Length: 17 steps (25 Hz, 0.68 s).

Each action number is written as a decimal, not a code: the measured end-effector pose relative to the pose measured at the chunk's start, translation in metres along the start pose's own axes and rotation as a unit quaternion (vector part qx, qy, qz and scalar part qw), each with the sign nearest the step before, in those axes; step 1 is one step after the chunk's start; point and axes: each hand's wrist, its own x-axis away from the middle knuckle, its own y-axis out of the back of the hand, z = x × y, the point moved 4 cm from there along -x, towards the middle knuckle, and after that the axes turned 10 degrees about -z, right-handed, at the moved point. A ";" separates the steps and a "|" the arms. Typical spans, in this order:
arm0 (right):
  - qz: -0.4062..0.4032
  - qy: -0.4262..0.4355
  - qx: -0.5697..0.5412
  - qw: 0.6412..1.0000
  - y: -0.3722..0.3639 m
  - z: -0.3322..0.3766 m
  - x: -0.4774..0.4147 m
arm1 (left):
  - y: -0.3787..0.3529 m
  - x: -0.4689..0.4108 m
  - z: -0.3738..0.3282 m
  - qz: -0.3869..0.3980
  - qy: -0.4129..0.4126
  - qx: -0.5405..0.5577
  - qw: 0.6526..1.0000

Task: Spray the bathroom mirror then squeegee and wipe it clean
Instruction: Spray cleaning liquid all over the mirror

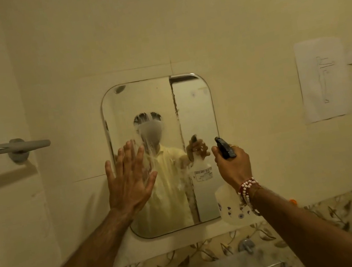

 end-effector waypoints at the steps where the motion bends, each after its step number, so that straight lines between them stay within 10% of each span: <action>1: 0.012 0.003 -0.007 1.000 -0.001 -0.003 0.005 | 0.000 0.004 0.001 0.004 -0.001 0.001 1.000; 17: 0.177 0.003 -0.002 0.984 -0.075 -0.021 0.114 | 0.028 0.043 0.039 0.022 0.034 -0.018 0.999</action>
